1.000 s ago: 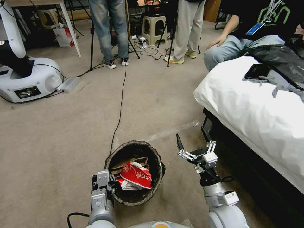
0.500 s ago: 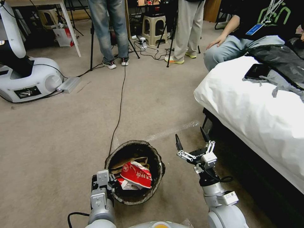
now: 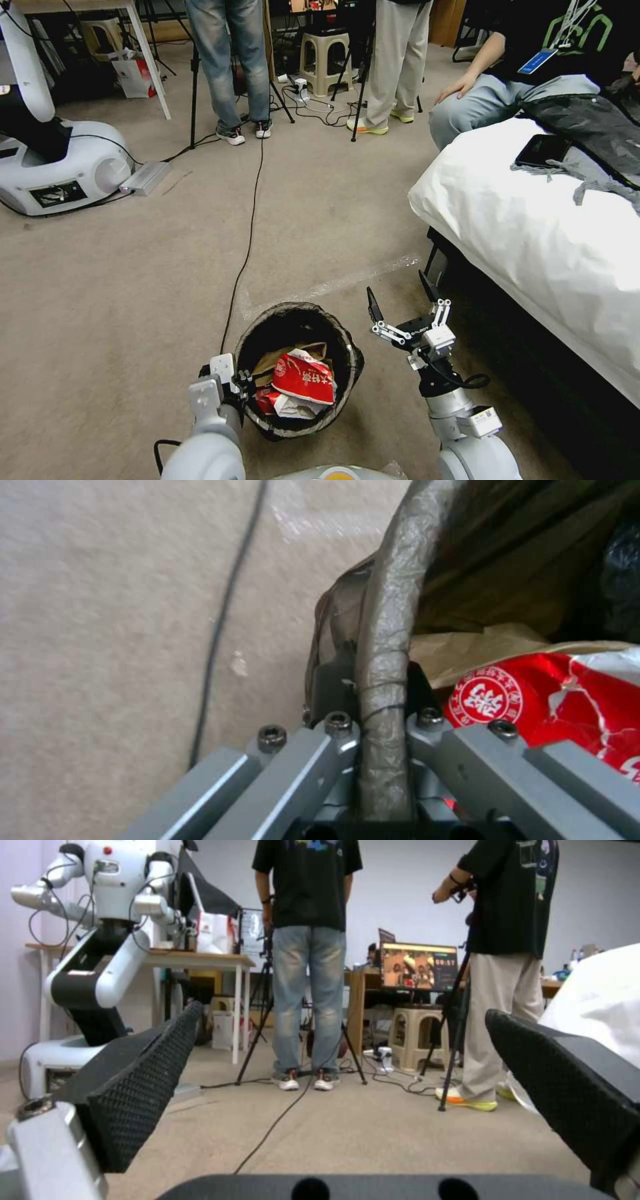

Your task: Pick up the trash bin, then pick up the garbage from the floor and place it into the trash bin.

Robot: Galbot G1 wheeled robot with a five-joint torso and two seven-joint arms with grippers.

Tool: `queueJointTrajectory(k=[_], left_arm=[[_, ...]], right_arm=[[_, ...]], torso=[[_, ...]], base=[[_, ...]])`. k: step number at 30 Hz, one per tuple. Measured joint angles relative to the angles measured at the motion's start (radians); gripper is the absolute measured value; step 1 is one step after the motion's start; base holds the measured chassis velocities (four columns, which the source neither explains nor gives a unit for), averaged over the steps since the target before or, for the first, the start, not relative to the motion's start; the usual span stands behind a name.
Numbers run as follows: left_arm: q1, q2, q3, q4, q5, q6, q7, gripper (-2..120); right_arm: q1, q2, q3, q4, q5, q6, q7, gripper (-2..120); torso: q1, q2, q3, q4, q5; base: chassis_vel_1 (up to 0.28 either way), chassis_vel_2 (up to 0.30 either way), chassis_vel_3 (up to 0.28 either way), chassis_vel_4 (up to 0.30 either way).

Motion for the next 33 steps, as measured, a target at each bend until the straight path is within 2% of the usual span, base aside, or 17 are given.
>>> queueJointTrajectory(k=[3,12,15,18,20,22,24,26,27,28,30,33], left_arm=[[-0.028,0.013,-0.006,0.024,-0.046,0.034,0.002,0],[-0.057,0.011,-0.009,0.067,-0.047,0.032,0.022,0],[-0.061,0.011,-0.010,0.072,-0.046,0.027,0.028,4],[-0.068,0.006,-0.011,0.075,-0.037,0.004,0.055,22],[-0.068,0.005,-0.011,0.075,-0.033,-0.001,0.061,25],[-0.074,0.002,-0.014,0.075,-0.023,-0.020,0.076,37],[-0.076,0.001,-0.016,0.075,-0.021,-0.024,0.077,37],[-0.083,-0.002,-0.018,0.068,-0.015,-0.041,0.084,51],[-0.083,-0.002,-0.018,0.068,-0.015,-0.041,0.084,51],[-0.084,-0.003,-0.018,0.061,-0.011,-0.050,0.089,57],[-0.085,-0.004,-0.018,0.057,-0.006,-0.056,0.093,59],[-0.085,-0.006,-0.016,0.045,0.032,-0.091,0.116,74]], right_arm=[[-0.002,0.002,0.001,0.001,-0.012,0.003,-0.001,100],[-0.009,0.007,0.001,-0.005,-0.025,0.013,-0.019,100],[-0.009,0.007,0.001,-0.006,-0.027,0.014,-0.022,100],[-0.010,0.007,0.000,-0.015,-0.032,0.020,-0.033,100],[-0.010,0.007,0.000,-0.016,-0.032,0.021,-0.034,100],[-0.011,0.006,-0.001,-0.018,-0.033,0.025,-0.041,100],[-0.012,0.006,-0.001,-0.019,-0.033,0.027,-0.044,100],[-0.012,0.006,-0.004,-0.020,-0.031,0.040,-0.063,100],[-0.012,0.006,-0.004,-0.020,-0.031,0.040,-0.063,100],[-0.012,0.007,-0.006,-0.020,-0.031,0.044,-0.065,100],[-0.012,0.008,-0.008,-0.021,-0.031,0.046,-0.065,100],[-0.010,0.010,-0.011,-0.023,-0.032,0.048,-0.049,100]], torso=[[0.000,0.000,0.000,0.0001,0.0002],[0.000,0.000,0.000,0.0003,0.0005],[0.000,0.000,0.000,0.0002,0.0001],[0.000,0.000,0.000,-0.0001,-0.0005],[0.000,0.000,0.000,-0.0001,-0.0005],[0.000,0.000,0.000,-0.0001,-0.0004],[0.000,0.000,0.000,-0.0001,-0.0004],[0.000,0.000,0.000,0.0000,-0.0002],[0.000,0.000,0.000,0.0000,-0.0002],[0.000,0.000,0.000,0.0000,-0.0001],[0.000,0.000,0.000,0.0000,0.0000],[0.000,0.000,0.000,0.0000,0.0000]], base=[[0.000,0.000,0.000,0.000],[0.000,0.000,0.000,0.000],[0.000,0.000,0.000,0.000],[0.000,0.000,0.000,0.000],[0.000,0.000,0.000,0.000],[0.000,0.000,0.000,0.000],[0.000,0.000,0.000,0.000],[0.000,0.000,0.000,0.000],[0.000,0.000,0.000,0.000],[0.000,0.000,0.000,0.000],[0.000,0.000,0.000,0.000],[0.000,0.000,0.000,0.000]])
